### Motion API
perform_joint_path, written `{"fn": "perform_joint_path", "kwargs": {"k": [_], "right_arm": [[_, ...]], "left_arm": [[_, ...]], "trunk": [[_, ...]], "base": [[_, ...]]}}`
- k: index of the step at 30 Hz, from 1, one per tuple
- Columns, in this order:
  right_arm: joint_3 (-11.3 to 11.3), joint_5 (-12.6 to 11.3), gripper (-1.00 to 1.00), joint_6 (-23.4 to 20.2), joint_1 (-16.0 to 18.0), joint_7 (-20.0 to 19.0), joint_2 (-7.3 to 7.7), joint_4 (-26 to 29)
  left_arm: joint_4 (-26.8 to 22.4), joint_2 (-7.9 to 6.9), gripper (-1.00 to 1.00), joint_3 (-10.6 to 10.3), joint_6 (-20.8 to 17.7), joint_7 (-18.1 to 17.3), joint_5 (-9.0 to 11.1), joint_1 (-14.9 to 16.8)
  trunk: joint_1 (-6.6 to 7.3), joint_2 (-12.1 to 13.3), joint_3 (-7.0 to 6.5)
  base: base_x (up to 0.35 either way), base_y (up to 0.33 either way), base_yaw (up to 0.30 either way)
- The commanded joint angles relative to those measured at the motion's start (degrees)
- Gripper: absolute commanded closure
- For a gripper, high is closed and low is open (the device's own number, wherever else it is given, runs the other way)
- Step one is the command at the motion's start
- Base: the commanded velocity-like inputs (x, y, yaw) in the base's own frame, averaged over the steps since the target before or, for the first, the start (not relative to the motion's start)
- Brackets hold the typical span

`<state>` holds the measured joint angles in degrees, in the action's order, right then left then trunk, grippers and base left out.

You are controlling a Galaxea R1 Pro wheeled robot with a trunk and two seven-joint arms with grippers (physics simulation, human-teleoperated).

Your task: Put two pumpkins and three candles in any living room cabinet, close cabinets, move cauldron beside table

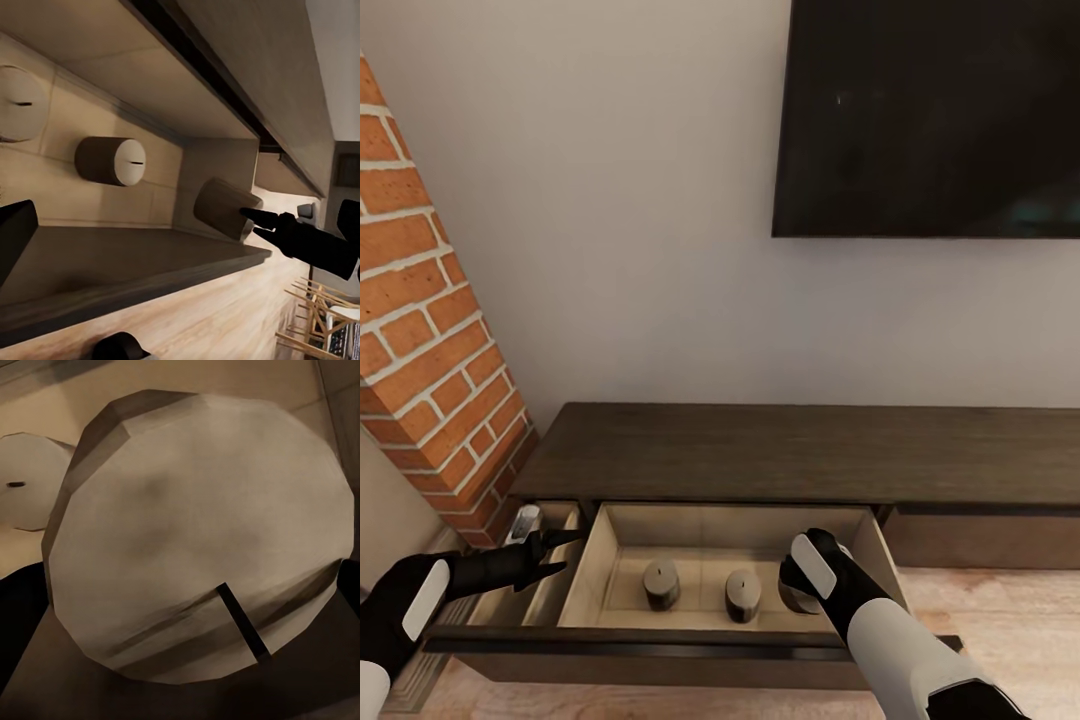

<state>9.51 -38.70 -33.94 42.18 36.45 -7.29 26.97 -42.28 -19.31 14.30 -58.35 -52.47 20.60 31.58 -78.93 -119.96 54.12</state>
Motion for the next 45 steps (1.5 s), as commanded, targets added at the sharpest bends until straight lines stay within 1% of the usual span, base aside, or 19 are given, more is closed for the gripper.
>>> {"fn": "perform_joint_path", "kwargs": {"k": [1,5,14,20,26,39,45], "right_arm": [[0.0,0.03,1.0,0.02,0.01,-0.02,0.0,0.01],[-0.08,0.03,1.0,0.01,0.01,-0.01,-0.01,0.01],[-0.1,0.11,1.0,0.02,0.01,0.02,-0.08,-0.08],[-0.03,0.15,1.0,0.02,0.01,0.02,-0.15,-0.08],[-0.02,0.12,1.0,0.0,0.01,0.02,-0.11,-0.23],[-0.08,0.12,1.0,-0.07,0.08,0.02,-0.09,-0.44],[-0.1,0.12,1.0,-0.07,0.06,0.02,-0.1,-0.43]], "left_arm": [[0.0,-0.01,-1.0,0.01,-0.01,0.0,0.04,-0.01],[0.0,-0.03,-1.0,0.01,-0.01,0.0,0.05,-0.02],[0.0,-0.08,-1.0,0.06,-0.09,0.0,0.12,-0.02],[0.0,-0.03,-1.0,0.03,-0.15,0.0,-0.17,-0.01],[0.0,-0.11,-1.0,0.09,-0.13,0.0,0.16,0.01],[0.0,-0.12,-1.0,0.11,-0.18,0.0,0.23,-0.01],[0.0,-0.12,-1.0,0.11,-0.19,-0.03,0.23,-0.02]], "trunk": [[-0.22,-0.42,0.18],[-1.1,-2.02,0.9],[-1.1,-2.02,0.9],[-1.1,-2.02,0.9],[-1.1,-2.02,0.9],[-3.96,-7.23,3.24],[-3.96,-7.23,3.24]], "base": [[0.0,0.0,0.0],[0.0,0.0,0.0],[0.001,-0.001,0.0],[0.147,-0.088,0.0],[0.032,-0.02,0.0],[0.001,-0.001,0.0],[0.0,0.0,0.0]]}}
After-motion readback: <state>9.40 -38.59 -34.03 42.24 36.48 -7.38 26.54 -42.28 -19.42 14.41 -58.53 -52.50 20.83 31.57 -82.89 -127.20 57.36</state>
